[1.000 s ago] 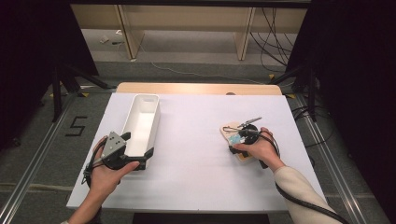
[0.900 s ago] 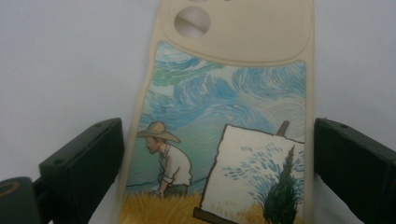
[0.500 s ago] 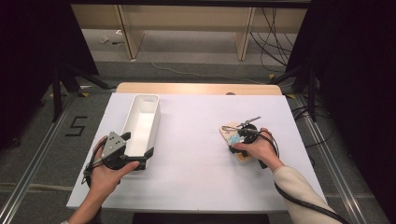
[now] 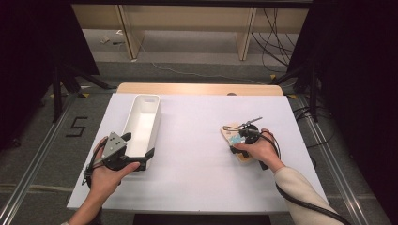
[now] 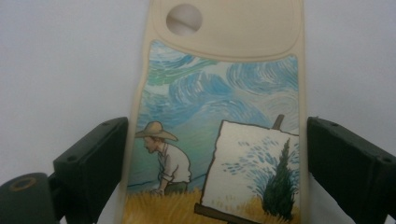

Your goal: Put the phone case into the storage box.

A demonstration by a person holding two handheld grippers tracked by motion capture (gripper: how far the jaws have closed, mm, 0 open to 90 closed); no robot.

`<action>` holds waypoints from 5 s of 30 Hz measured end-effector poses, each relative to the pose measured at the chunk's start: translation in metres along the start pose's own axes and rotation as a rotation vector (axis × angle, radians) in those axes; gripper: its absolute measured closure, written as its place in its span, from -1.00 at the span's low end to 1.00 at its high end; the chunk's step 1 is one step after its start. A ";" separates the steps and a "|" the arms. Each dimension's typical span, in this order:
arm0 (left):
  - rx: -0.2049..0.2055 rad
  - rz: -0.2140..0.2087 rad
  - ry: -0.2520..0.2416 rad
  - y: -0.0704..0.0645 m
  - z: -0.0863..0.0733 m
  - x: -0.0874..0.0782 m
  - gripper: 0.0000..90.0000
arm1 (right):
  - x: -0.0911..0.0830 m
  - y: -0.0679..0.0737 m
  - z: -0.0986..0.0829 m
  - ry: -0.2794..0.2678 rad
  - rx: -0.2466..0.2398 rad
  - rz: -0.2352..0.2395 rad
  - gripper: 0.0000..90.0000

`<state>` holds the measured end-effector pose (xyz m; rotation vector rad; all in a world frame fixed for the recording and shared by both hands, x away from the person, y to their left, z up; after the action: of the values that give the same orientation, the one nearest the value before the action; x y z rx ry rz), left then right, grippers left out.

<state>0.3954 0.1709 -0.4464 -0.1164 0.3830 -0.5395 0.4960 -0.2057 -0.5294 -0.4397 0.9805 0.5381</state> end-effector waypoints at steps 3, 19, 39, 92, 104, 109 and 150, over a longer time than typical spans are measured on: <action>0.000 0.000 -0.001 0.000 0.000 0.000 -1.00 | 0.000 0.000 0.000 -0.001 0.010 0.001 -0.77; -0.003 0.004 -0.004 0.000 0.001 -0.001 -1.00 | -0.005 0.000 0.002 -0.019 0.053 0.024 -0.74; -0.004 0.005 -0.005 0.001 0.001 -0.001 -1.00 | -0.022 0.001 0.008 -0.139 0.050 0.025 -0.74; -0.014 -0.023 -0.033 -0.011 0.023 0.014 -0.98 | -0.073 0.039 0.033 -0.529 -0.028 0.089 -0.74; 0.003 -0.092 -0.027 -0.035 0.047 0.044 -0.96 | -0.080 0.051 0.037 -0.588 -0.060 0.092 -0.74; 0.007 -0.132 -0.010 -0.051 0.055 0.061 -0.94 | -0.083 0.056 0.039 -0.606 -0.074 0.095 -0.74; -0.040 -0.291 0.045 -0.114 0.071 0.125 -0.61 | -0.087 0.069 0.042 -0.653 -0.113 0.095 -0.74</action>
<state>0.4667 0.0087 -0.3978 -0.2006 0.4232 -0.8227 0.4430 -0.1469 -0.4405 -0.2862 0.3446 0.7641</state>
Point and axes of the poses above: each handheld gripper's, and its own axes: x roughly forward along the jaws, z roughly out of its top, y roughly to its left, the point moved 6 cm from there along x, roughly forward along the jaws, and after that the axes turned 11 degrees about -x, right-handed, at the moved point
